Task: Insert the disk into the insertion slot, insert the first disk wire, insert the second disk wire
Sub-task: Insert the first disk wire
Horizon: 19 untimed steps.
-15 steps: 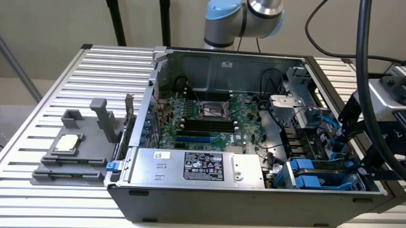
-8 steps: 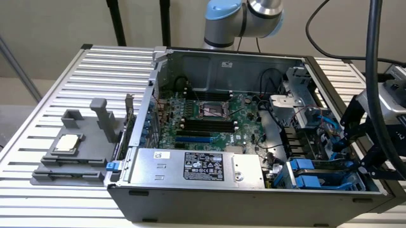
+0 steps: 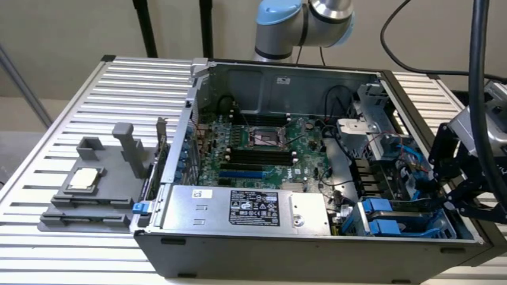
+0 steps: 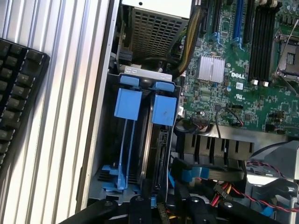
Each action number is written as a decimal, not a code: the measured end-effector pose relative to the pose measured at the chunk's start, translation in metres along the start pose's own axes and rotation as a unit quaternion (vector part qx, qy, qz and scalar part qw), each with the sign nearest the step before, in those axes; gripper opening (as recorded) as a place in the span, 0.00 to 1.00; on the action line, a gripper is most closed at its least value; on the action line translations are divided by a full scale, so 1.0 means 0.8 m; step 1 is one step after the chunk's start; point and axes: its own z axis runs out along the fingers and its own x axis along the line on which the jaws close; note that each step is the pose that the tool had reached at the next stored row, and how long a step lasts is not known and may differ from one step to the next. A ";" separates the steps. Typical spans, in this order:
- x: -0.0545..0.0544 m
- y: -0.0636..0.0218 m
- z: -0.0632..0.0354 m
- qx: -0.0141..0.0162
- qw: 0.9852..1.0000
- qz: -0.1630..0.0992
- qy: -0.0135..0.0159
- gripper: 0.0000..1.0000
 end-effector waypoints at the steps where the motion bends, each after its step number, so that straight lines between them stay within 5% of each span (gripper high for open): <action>1: 0.000 0.000 0.000 0.000 1.000 -0.002 0.000 0.31; 19: 0.000 -0.001 -0.002 -0.003 1.000 -0.018 0.000 0.17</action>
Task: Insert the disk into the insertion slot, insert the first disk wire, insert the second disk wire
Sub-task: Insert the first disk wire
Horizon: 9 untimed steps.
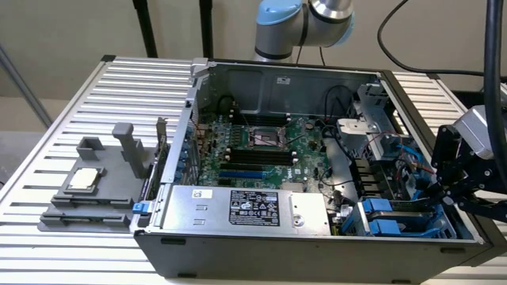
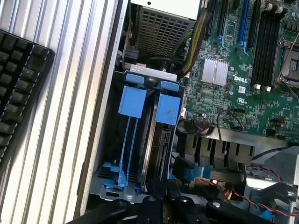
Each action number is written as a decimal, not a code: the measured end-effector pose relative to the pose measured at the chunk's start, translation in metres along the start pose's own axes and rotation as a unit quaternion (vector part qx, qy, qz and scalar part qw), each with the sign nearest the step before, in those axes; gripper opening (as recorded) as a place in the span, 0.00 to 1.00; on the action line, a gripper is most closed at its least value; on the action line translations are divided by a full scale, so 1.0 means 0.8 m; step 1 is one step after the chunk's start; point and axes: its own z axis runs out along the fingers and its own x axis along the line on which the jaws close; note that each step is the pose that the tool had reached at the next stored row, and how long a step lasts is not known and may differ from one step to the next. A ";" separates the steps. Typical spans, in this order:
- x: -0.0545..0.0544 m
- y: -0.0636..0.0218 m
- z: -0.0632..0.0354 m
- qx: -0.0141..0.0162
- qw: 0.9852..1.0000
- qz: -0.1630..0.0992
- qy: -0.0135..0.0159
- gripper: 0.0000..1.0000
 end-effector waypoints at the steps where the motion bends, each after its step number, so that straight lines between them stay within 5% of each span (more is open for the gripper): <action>1: 0.000 0.001 0.000 0.000 1.000 0.000 0.000 0.17; 9: -0.005 0.033 0.000 0.001 1.000 -0.001 0.000 0.17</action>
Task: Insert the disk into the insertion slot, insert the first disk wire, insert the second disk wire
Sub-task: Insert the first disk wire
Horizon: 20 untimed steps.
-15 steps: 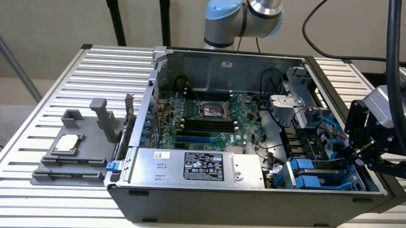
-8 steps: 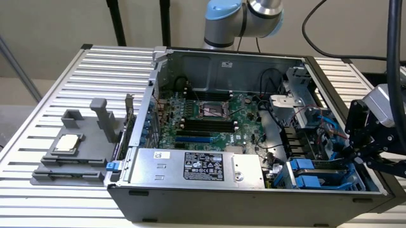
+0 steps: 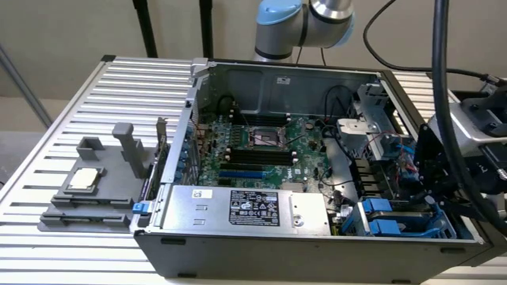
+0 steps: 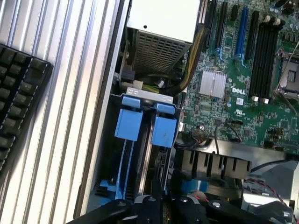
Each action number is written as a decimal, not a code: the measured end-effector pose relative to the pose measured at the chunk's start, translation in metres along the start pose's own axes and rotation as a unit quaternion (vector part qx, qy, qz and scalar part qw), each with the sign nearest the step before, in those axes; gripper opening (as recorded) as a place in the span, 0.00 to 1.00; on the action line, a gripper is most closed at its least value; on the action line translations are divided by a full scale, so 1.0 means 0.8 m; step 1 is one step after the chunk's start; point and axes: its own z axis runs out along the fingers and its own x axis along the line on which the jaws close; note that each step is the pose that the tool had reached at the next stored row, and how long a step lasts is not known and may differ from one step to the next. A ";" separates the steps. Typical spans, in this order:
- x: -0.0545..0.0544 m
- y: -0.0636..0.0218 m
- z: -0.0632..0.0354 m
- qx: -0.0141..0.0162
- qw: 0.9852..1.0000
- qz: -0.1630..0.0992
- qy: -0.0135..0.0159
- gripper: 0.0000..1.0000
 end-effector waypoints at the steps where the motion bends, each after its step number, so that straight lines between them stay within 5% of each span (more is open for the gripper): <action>1: -0.001 0.005 0.000 0.001 1.000 0.000 0.000 0.17; 3: -0.002 0.013 0.001 0.004 1.000 0.000 0.001 0.17; 8: -0.003 0.019 0.001 0.016 1.000 -0.002 0.003 0.18; 15: -0.003 0.018 -0.004 0.017 1.000 -0.002 0.003 0.25; 20: 0.001 0.003 -0.009 0.015 1.000 -0.002 0.002 0.25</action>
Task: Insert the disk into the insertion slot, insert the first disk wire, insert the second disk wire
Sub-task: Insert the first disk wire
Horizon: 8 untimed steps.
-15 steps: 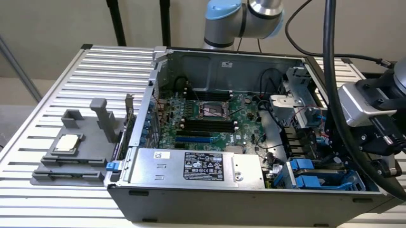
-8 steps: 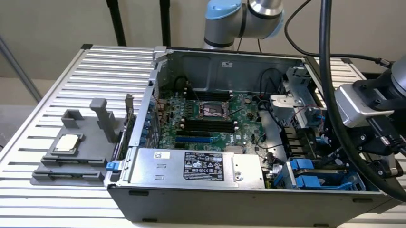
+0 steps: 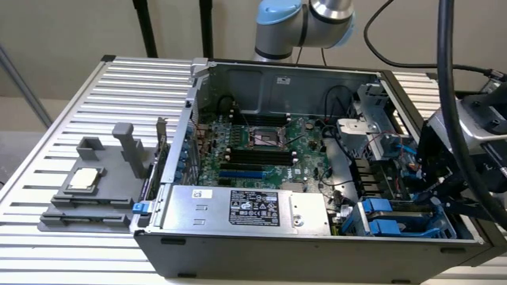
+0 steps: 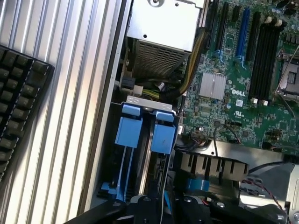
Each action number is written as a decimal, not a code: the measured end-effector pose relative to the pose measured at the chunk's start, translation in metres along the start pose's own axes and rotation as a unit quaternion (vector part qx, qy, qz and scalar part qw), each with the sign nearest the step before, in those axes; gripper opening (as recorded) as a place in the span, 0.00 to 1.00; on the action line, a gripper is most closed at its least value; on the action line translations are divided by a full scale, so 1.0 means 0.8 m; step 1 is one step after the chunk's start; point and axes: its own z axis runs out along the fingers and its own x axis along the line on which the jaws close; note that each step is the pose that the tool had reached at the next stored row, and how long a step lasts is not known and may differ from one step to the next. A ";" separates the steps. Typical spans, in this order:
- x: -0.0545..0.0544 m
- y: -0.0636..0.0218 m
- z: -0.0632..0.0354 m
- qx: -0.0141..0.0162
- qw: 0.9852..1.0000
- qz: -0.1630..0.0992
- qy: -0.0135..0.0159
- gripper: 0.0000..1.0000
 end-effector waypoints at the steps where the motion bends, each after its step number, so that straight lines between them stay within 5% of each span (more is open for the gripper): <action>1: 0.002 -0.004 0.000 -0.001 1.000 0.000 0.000 0.25; 8: 0.010 -0.019 -0.002 -0.006 1.000 0.000 -0.002 0.25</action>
